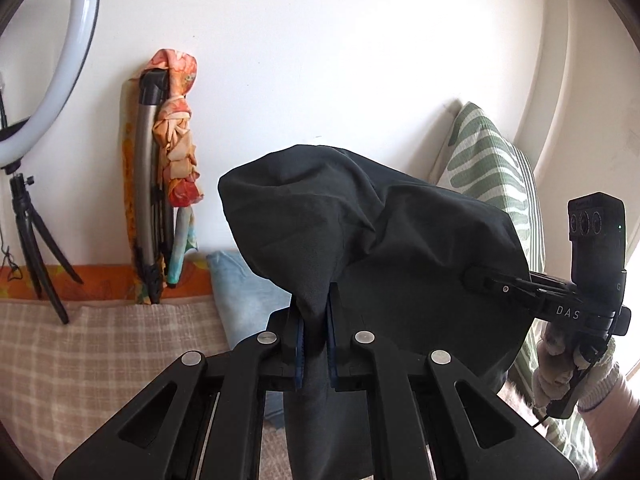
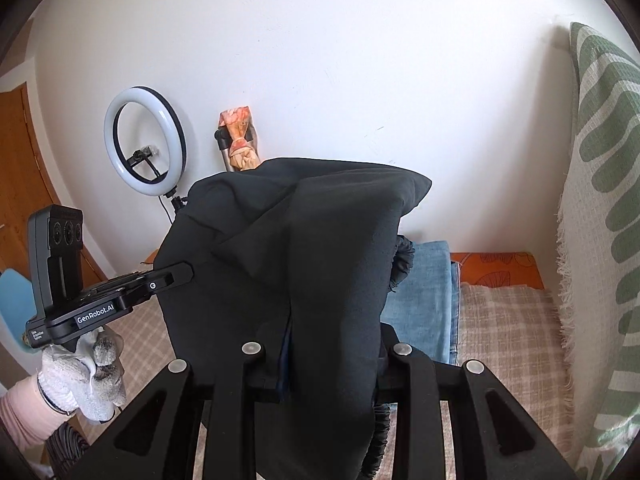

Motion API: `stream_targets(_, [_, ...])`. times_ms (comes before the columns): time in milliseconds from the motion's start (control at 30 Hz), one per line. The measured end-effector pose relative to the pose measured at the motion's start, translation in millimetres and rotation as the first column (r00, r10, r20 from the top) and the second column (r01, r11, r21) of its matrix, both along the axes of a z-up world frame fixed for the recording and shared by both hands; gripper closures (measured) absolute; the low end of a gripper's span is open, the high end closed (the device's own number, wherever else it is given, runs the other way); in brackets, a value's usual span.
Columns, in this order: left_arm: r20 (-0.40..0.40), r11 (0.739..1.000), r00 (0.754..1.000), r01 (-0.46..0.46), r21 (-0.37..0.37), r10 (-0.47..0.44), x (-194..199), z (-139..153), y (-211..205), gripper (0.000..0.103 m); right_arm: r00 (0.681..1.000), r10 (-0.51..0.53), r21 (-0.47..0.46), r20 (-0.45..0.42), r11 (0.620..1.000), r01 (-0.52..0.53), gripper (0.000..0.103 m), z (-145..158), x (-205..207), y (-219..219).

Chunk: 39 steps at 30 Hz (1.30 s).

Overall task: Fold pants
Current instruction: 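Grasp the folded trousers with the left gripper and lift them toward the jeans, then lower the folded trousers onto the folded jeans and open the left gripper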

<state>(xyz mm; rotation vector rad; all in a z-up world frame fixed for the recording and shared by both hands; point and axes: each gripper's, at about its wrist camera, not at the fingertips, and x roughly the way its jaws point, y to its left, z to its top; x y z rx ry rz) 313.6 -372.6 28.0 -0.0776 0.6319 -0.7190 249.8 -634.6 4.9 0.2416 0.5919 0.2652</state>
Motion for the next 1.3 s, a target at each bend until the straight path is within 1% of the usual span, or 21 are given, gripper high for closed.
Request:
stream_targets(100, [0.001, 1.000, 1.000, -0.015, 0.007, 0.015, 21.6, -3.1, -8.0, 0.096, 1.000, -0.007, 0.007, 0.000, 1.000, 0.007, 0.075, -1.3, 30.8, -5.9])
stream_targets(200, [0.006, 0.999, 1.000, -0.022, 0.036, 0.022, 38.5, -12.8, -16.8, 0.096, 1.000, -0.008, 0.000, -0.007, 1.000, 0.008, 0.075, -8.4, 58.1, -10.3])
stream_targets(400, [-0.048, 0.997, 0.998, -0.039, 0.063, 0.042, 71.8, -42.3, -26.9, 0.096, 0.998, -0.011, 0.002, -0.068, 1.000, 0.012, 0.075, -42.4, 106.8, -16.1])
stream_targets(567, [-0.071, 0.993, 0.996, -0.054, 0.108, 0.062, 89.9, -64.2, -32.8, 0.096, 0.991, -0.015, -0.001, -0.133, 1.000, 0.015, 0.075, -71.2, 136.5, -15.5])
stream_targets(633, [-0.063, 0.989, 0.995, -0.062, 0.137, 0.071, 93.9, -69.6, -36.3, 0.095, 0.988, -0.018, -0.010, -0.154, 1.000, 0.017, 0.074, -79.0, 145.7, -15.2])
stream_targets(667, [-0.056, 0.984, 0.996, -0.063, 0.166, 0.073, 95.5, -71.7, -39.6, 0.092, 0.986, -0.020, -0.018, -0.167, 1.000, 0.018, 0.072, -81.7, 149.1, -14.6])
stream_targets(733, [-0.047, 0.971, 0.995, -0.078, 0.226, 0.091, 101.5, -74.2, -44.4, 0.087, 0.980, -0.059, -0.060, -0.191, 0.997, 0.048, 0.061, -84.8, 155.3, -14.2])
stream_targets(767, [-0.041, 0.969, 0.994, -0.091, 0.231, 0.103, 102.3, -73.2, -43.3, 0.084, 0.975, -0.088, -0.090, -0.205, 0.993, 0.071, 0.058, -85.9, 156.6, -15.7])
stream_targets(833, [-0.041, 0.974, 0.992, -0.106, 0.202, 0.116, 100.6, -68.7, -37.5, 0.065, 0.962, -0.147, -0.128, -0.228, 0.984, 0.120, 0.052, -86.8, 158.4, -21.9])
stream_targets(867, [-0.044, 0.977, 0.993, -0.103, 0.188, 0.113, 98.3, -66.6, -35.1, 0.061, 0.961, -0.155, -0.119, -0.229, 0.984, 0.131, 0.045, -86.1, 156.9, -25.7])
stream_targets(900, [-0.041, 0.978, 0.993, -0.098, 0.185, 0.107, 95.4, -65.1, -34.0, 0.056, 0.960, -0.165, -0.106, -0.228, 0.984, 0.144, 0.041, -84.7, 154.3, -29.5])
stream_targets(1000, [-0.023, 0.974, 0.996, -0.082, 0.211, 0.089, 86.9, -63.1, -31.5, 0.056, 0.959, -0.183, -0.094, -0.215, 0.982, 0.167, 0.041, -80.8, 144.1, -36.7])
stream_targets(1100, [-0.020, 0.976, 0.997, -0.072, 0.205, 0.078, 76.9, -59.1, -31.2, 0.056, 0.958, -0.195, -0.088, -0.210, 0.980, 0.180, 0.041, -78.7, 132.6, -38.9])
stream_targets(1200, [-0.009, 0.978, 0.998, -0.065, 0.199, 0.068, 67.6, -50.9, -30.9, 0.056, 0.959, -0.210, -0.100, -0.191, 0.976, 0.194, 0.041, -73.6, 117.9, -38.5])
stream_targets(1267, [0.005, 0.979, 0.998, -0.066, 0.194, 0.067, 58.6, -44.3, -28.1, 0.053, 0.961, -0.207, -0.102, -0.180, 0.976, 0.191, 0.041, -70.6, 105.4, -36.3])
stream_targets(1300, [0.008, 0.980, 0.998, -0.065, 0.187, 0.065, 54.0, -41.0, -26.1, 0.049, 0.962, -0.210, -0.113, -0.172, 0.975, 0.192, 0.040, -68.5, 99.7, -32.7])
